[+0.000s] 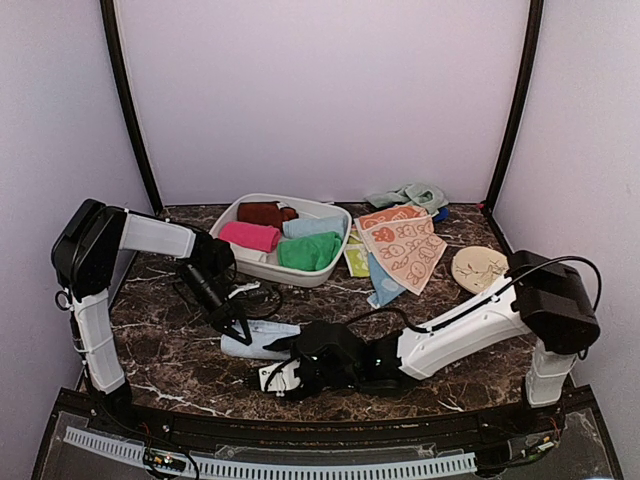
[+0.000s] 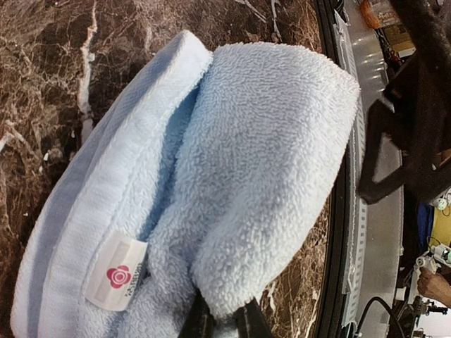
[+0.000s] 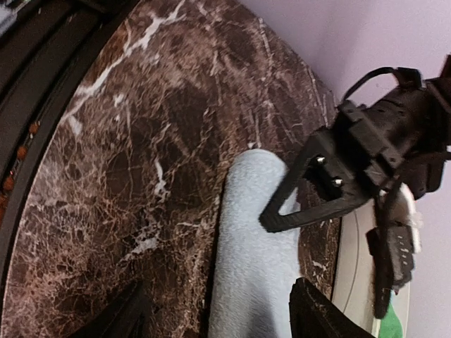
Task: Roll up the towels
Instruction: Roll the towel at the center of the board.
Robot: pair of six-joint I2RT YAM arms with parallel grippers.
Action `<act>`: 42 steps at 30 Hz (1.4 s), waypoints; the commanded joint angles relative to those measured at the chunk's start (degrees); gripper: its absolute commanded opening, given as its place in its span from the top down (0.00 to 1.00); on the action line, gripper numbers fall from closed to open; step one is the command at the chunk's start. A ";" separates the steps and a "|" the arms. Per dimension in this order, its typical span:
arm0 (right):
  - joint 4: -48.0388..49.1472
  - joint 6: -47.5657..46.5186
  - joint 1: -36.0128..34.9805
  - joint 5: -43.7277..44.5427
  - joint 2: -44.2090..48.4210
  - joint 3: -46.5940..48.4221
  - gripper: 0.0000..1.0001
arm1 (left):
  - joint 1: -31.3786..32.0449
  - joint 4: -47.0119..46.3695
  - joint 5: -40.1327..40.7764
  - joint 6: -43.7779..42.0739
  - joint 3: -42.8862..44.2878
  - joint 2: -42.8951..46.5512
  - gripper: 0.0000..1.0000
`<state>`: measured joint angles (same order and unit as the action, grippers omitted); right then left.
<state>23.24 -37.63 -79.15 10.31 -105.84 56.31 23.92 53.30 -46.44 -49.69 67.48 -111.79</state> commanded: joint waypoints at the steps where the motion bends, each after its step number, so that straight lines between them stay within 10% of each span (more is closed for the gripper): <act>1: -7.49 -17.97 -0.61 3.34 -7.00 6.46 0.34 | 0.43 -0.88 11.24 1.90 -1.43 -1.28 1.00; 17: -13.77 -7.62 6.03 4.79 -21.25 19.95 0.54 | 0.71 1.08 9.71 -2.23 -1.18 -2.08 0.97; 24: -28.34 6.86 9.30 -4.29 -23.51 26.13 0.75 | -2.16 0.45 6.21 -4.82 -2.13 4.25 0.68; 29: -36.47 13.81 11.42 -11.58 -26.81 30.78 0.81 | -7.99 3.69 0.24 -6.52 -1.11 9.38 0.26; 42: -44.63 20.65 15.34 -21.55 -30.72 39.83 0.71 | -17.44 8.03 1.05 -11.85 -6.76 21.17 0.25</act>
<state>-9.54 -21.12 -65.14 -9.56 -131.48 97.30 10.79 57.21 -45.47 -58.41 62.87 -92.92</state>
